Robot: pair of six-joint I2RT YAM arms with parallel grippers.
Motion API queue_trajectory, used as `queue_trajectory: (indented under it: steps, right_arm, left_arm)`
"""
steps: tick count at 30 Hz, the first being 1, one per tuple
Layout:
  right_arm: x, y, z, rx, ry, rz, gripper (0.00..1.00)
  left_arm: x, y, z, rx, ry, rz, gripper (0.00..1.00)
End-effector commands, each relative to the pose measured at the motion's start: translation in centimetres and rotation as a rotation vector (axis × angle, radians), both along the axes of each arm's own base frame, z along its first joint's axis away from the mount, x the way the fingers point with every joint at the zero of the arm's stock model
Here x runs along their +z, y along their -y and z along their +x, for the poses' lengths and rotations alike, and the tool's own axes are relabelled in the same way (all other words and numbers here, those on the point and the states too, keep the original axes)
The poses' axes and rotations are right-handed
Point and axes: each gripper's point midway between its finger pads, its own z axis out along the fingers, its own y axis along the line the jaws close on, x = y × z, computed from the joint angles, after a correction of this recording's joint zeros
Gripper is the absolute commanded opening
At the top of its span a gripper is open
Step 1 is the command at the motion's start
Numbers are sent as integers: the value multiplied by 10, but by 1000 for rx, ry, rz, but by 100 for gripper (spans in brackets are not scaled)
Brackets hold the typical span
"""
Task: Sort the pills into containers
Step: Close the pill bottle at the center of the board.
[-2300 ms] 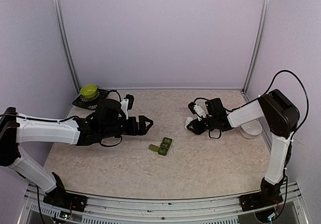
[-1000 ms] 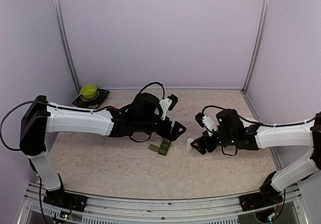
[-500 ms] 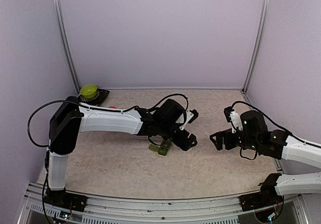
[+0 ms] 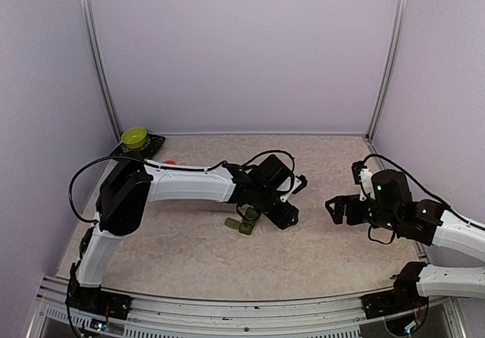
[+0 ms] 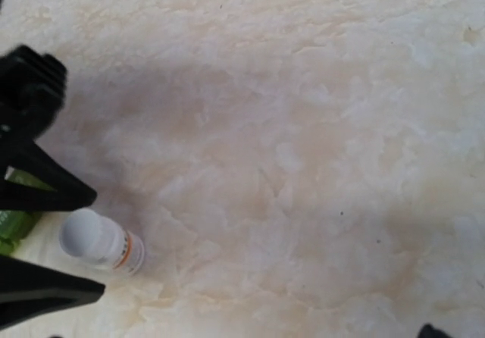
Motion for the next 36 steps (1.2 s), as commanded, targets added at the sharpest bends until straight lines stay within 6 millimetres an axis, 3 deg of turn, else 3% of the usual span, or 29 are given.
queue_trajectory:
  steps: [1, 16, 19, 24, 26, 31, 36]
  right_arm:
    - [-11, 1, -2, 3, -25, 1, 100]
    - [-9, -7, 0, 37, -7, 18, 100]
    - [-9, -8, 0, 40, -4, 18, 100]
    - [-11, -14, -3, 82, 3, 35, 100]
    - [-7, -22, -6, 132, 21, 61, 100]
    - [13, -40, -16, 266, 124, 137, 100]
    - [53, -61, -39, 443, 241, 271, 100]
  left_arm:
    - [-10, -2, -1, -1, -23, 31, 66]
    - [-20, 0, 11, 17, -35, 36, 48]
    - [-21, 0, 12, 21, -37, 34, 42]
    - [-17, 1, 15, 23, -34, 22, 20]
    - [-12, 2, 14, 19, -34, 8, 18]
    - [31, 6, 4, -14, -32, -102, 16]
    - [101, 5, -21, -102, -9, -316, 15]
